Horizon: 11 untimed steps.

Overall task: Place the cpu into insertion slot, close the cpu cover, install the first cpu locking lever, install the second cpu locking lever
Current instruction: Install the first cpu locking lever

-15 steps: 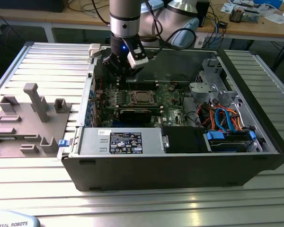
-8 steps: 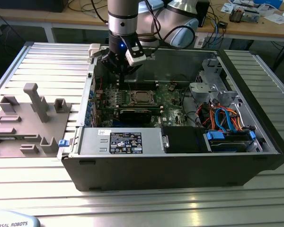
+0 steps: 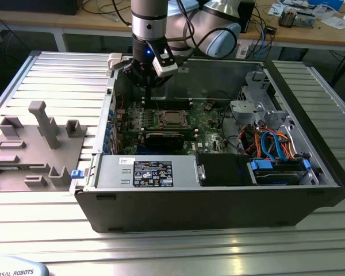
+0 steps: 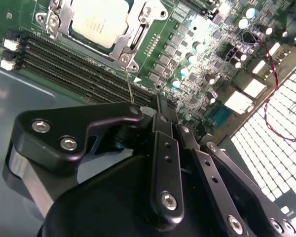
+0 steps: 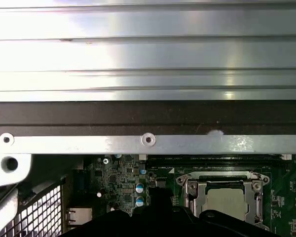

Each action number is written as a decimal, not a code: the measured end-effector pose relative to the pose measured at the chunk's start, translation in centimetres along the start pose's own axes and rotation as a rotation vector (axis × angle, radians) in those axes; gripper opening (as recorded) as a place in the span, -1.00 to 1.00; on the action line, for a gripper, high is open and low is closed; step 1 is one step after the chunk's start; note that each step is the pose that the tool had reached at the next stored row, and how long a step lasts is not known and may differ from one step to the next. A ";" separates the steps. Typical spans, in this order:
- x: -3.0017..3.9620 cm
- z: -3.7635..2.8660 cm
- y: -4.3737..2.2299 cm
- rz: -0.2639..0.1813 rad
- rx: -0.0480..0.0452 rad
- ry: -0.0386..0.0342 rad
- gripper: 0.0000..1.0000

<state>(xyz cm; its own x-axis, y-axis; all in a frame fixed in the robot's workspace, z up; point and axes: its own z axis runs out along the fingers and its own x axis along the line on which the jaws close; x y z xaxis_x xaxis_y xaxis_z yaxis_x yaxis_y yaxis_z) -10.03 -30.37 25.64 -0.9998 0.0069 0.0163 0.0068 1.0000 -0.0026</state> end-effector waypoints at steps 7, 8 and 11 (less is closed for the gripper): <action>0.00 -0.24 0.03 -0.003 -0.0016 0.0000 -0.79; 0.01 -0.25 0.03 -0.003 -0.0016 0.0001 -0.79; -0.05 -0.26 0.03 -0.003 -0.0014 0.0003 -0.79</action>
<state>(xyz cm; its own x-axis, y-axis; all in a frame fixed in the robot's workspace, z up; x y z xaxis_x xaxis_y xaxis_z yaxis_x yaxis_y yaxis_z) -9.97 -30.34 25.90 -0.9999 0.0040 0.0166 0.0040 1.0000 -0.0012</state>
